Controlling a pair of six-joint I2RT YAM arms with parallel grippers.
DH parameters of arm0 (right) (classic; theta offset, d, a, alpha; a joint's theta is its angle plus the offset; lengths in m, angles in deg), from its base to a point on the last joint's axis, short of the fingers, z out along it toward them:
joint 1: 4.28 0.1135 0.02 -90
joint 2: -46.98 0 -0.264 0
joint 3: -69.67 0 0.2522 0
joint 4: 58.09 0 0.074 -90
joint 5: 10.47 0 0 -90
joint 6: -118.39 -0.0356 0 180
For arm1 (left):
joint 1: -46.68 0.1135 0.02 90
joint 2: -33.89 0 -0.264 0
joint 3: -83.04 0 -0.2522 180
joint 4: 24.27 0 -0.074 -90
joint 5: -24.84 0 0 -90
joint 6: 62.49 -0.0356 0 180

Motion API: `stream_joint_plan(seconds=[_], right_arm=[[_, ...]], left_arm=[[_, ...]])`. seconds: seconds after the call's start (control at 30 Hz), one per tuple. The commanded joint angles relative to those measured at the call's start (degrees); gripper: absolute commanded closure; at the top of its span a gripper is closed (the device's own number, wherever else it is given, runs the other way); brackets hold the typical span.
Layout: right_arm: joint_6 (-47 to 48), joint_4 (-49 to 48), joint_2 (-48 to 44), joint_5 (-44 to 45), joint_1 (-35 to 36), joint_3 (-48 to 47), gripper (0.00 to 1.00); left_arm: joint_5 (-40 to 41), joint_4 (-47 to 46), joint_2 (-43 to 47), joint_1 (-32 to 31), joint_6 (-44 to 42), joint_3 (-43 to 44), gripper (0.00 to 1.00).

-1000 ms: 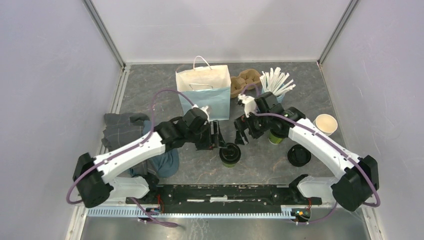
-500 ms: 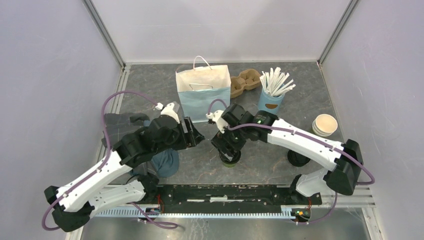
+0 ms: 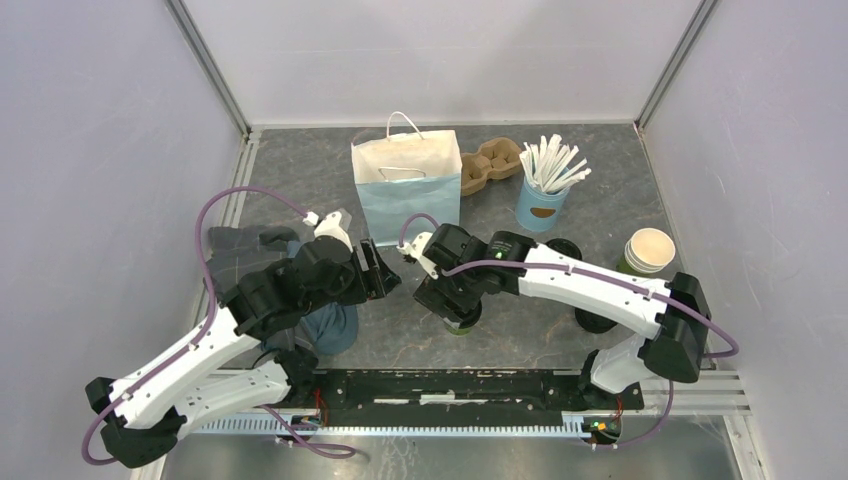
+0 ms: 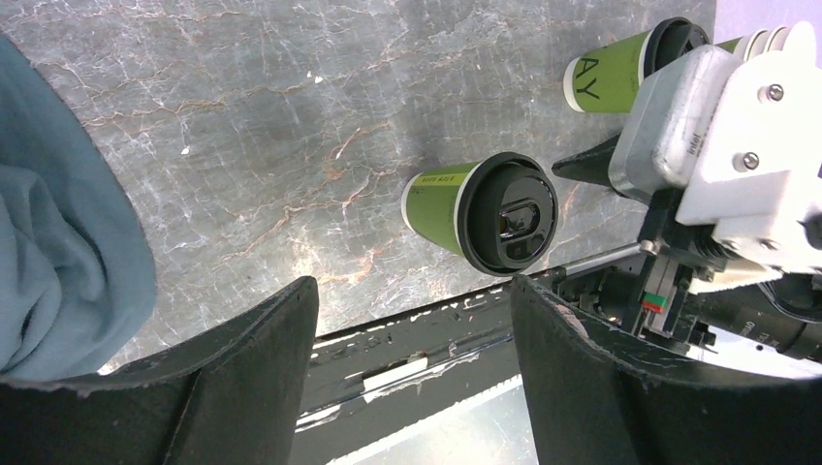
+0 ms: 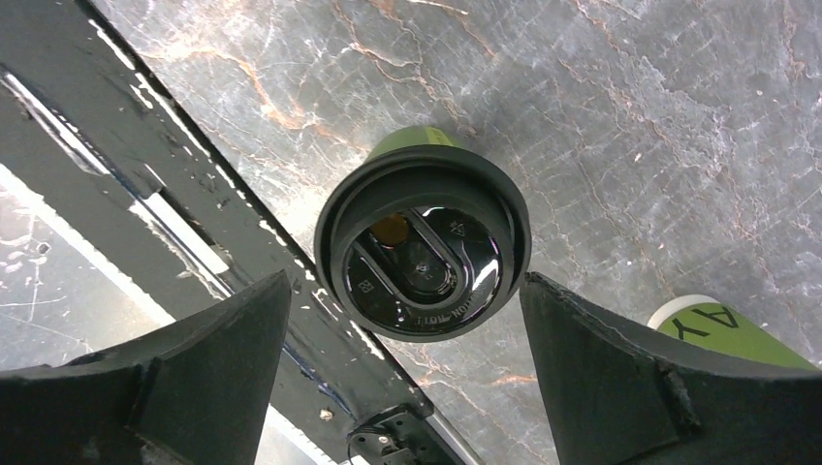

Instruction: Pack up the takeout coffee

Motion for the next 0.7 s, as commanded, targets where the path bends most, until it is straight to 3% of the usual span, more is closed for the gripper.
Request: stream_joint_plan(seconds=[0.0, 0.67], right_arm=[[-0.2, 1.4, 1.1, 2.9, 0.2, -2.5, 0.07], [0.2, 2.9, 4.0, 3.5, 0.5, -3.3, 0.22]], left_arm=[[1.5, 0.0, 0.3, -0.1, 2.4, 0.1, 0.21], [1.2, 0.0, -0.4, -0.2, 1.5, 0.4, 0.21]])
